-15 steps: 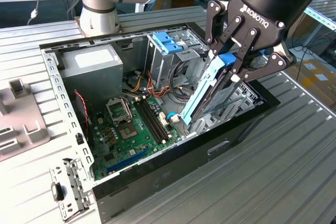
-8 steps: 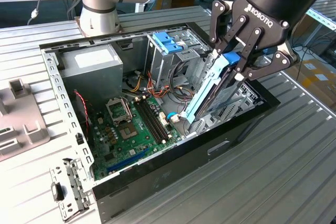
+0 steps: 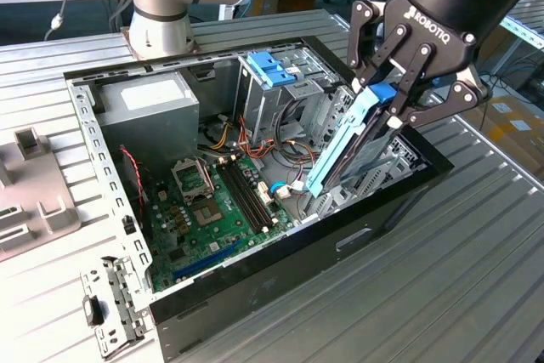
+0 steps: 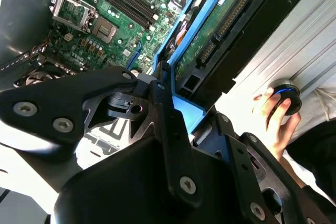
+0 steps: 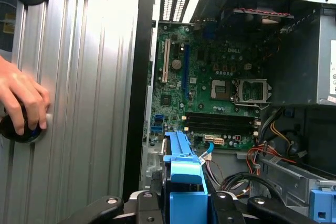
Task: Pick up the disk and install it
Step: 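Pick up the disk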
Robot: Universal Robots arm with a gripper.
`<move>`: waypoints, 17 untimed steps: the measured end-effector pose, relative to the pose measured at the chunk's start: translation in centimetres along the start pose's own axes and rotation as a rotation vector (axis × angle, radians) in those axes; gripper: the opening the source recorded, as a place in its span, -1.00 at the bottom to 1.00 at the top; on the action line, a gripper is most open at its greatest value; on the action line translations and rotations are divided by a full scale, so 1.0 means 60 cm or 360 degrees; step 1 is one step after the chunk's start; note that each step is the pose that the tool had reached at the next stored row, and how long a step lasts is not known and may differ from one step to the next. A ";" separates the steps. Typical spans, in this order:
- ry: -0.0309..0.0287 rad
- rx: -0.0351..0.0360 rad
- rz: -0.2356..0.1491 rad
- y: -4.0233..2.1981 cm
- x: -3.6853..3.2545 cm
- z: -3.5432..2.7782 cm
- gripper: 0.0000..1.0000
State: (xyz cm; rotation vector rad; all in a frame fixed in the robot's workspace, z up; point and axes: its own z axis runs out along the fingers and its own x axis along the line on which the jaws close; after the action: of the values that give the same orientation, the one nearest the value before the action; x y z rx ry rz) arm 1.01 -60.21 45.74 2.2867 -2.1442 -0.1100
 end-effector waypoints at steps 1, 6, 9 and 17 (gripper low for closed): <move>-0.00001 0.0000 0.0000 -0.002 0.000 0.000 -0.25; -0.00002 -0.0002 0.0000 -0.017 0.001 0.001 -0.25; -0.00008 -0.0002 0.0000 -0.030 0.001 0.001 -0.25; -0.00001 -0.0004 0.0000 -0.064 -0.001 -0.012 -0.25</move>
State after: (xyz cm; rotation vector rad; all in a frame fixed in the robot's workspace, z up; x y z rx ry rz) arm 4.86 -59.95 46.23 2.2852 -2.1429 -0.1128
